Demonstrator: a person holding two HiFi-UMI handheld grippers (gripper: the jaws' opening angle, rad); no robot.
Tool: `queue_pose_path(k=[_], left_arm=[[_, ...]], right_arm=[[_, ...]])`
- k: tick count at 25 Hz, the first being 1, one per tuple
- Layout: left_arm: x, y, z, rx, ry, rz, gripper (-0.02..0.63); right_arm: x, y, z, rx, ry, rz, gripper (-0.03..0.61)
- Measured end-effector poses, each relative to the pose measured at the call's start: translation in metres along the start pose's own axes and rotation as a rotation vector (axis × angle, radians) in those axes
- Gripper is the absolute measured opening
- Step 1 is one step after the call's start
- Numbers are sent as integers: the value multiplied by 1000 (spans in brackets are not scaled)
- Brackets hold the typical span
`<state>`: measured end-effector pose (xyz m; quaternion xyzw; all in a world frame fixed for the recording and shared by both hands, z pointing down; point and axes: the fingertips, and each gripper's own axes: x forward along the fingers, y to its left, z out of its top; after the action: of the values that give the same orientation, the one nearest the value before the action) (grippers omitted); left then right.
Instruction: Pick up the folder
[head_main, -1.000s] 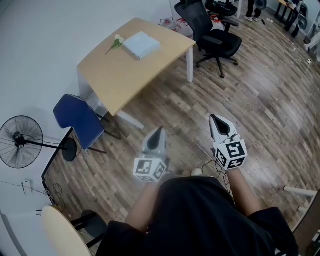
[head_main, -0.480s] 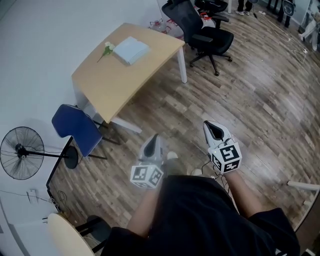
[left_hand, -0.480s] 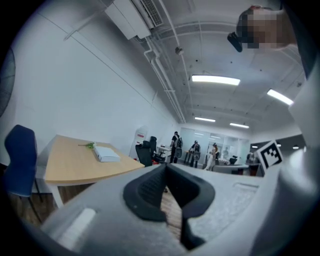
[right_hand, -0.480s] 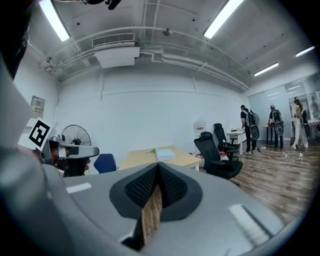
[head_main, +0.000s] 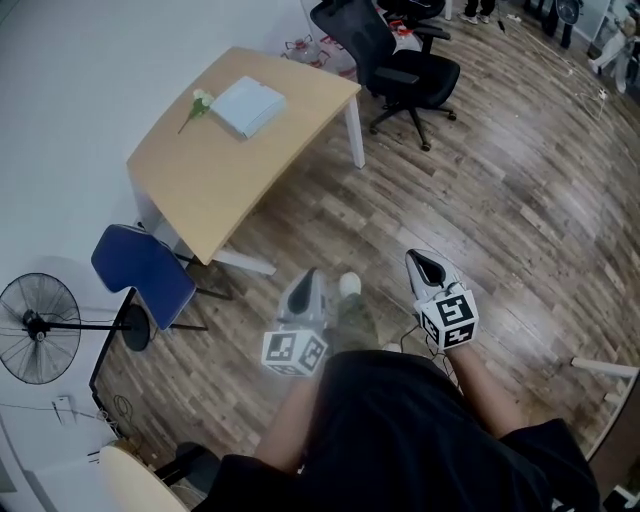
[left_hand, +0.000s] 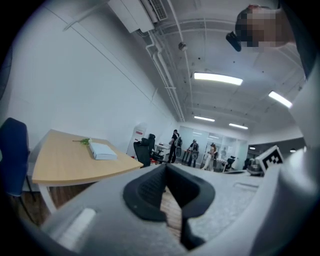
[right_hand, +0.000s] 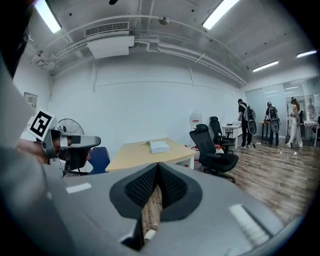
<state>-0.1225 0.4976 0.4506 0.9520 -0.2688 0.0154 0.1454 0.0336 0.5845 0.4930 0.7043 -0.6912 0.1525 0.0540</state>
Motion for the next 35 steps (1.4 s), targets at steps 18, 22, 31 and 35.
queue_pose_path(k=[18,22,31,35], left_arm=[[201,154,86,136,15,-87,3],[233,198,100,72,17,-70,3],[286,289,127,89,25,-42,3],[295,313,133,76,30,-26,3]], right_arm=[[254,-46,111,-37,38,-5,2],[313,-43,132,-56,48,5,2],[419,-48,178,-71,34,-10,2],[448,-49,180,-68,48,-15,2]])
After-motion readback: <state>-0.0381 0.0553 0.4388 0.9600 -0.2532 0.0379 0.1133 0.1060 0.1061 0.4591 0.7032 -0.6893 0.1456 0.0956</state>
